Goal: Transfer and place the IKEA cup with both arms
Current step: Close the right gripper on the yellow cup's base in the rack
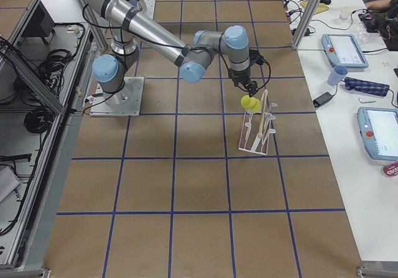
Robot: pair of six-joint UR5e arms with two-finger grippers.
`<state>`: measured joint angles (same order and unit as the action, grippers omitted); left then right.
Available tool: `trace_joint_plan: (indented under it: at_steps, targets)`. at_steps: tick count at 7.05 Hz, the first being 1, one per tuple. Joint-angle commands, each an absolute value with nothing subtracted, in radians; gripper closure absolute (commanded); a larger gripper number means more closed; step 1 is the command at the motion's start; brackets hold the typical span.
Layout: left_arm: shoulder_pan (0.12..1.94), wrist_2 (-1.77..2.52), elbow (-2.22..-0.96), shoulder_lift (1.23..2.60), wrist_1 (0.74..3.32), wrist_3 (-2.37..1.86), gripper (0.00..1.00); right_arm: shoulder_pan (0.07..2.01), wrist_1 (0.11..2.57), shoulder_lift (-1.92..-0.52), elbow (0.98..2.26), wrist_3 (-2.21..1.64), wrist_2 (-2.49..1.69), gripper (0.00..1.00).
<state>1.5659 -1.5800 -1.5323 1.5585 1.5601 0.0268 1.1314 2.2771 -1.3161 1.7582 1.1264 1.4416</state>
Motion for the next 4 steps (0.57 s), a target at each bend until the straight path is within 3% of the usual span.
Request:
trace_joint_plan:
  at_steps: [1, 4]
  targets:
    - [1.565, -1.580, -1.532, 1.559, 1.560, 0.028, 0.00, 1.127, 2.327, -1.287, 1.759, 1.152, 1.443, 0.00]
    - [1.565, -1.580, -1.532, 1.559, 1.560, 0.028, 0.00, 1.101, 2.326, -1.261, 1.755, 1.193, 1.440, 0.00]
